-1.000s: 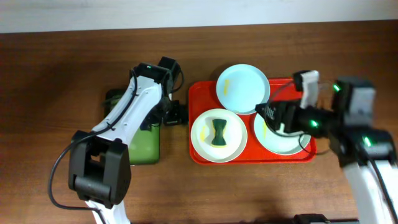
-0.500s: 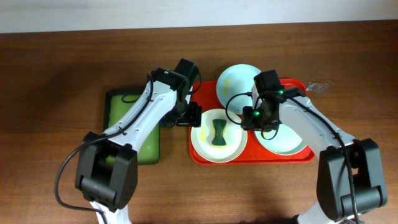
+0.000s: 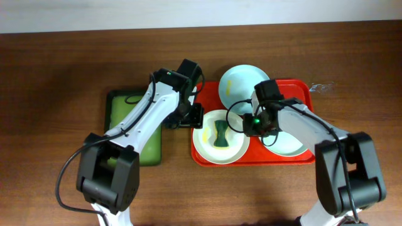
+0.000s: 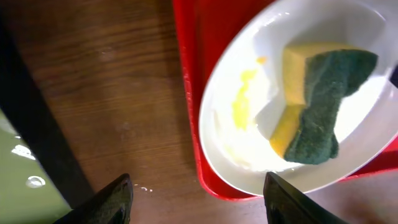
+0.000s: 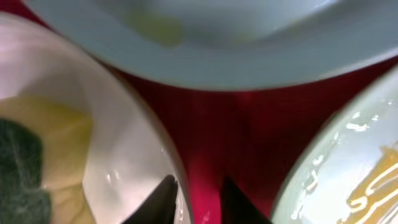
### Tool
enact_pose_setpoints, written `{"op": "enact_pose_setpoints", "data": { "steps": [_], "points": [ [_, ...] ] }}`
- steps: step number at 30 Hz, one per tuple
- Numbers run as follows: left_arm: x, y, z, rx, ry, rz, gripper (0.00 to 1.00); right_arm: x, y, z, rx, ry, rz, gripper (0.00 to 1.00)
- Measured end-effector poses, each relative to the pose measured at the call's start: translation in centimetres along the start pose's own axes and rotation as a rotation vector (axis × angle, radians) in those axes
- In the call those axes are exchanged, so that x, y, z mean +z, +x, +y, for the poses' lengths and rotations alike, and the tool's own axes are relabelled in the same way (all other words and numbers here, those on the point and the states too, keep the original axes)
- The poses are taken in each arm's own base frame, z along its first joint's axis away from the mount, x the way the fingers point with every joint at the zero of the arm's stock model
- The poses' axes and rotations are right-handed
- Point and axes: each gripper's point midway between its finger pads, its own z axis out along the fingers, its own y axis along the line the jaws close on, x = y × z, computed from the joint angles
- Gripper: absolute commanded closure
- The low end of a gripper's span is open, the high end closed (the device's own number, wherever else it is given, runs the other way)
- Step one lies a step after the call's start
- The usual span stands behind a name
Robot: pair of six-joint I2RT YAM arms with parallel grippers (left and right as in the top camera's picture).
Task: Clean dirty plates on tray and stack at the side
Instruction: 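Scrub the white plate with the left-held sponge while right gripper holds it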
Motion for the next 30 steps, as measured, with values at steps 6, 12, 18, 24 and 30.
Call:
{"op": "enact_pose_setpoints", "data": {
  "steps": [6, 12, 18, 24, 30],
  "points": [
    [0.5, 0.9, -4.0, 0.097, 0.044, -0.009, 0.57, 0.2, 0.3, 0.5, -0.009, -0.040, 0.015, 0.95],
    [2.9, 0.2, -6.4, 0.113, 0.148, 0.014, 0.67, 0.2, 0.3, 0.5, -0.008, -0.041, 0.016, 0.94],
    [6.7, -0.2, -8.9, 0.157, 0.266, 0.066, 0.59, 0.2, 0.3, 0.6, -0.007, -0.041, 0.016, 0.94],
    [7.1, -0.3, -9.3, 0.192, 0.216, 0.032, 0.83, 0.2, 0.3, 0.6, -0.008, -0.043, 0.016, 0.94],
    [8.1, -0.3, -7.8, 0.161, 0.057, 0.001, 1.00, 0.2, 0.3, 0.6, -0.007, -0.044, 0.016, 0.94]
  ]
}}
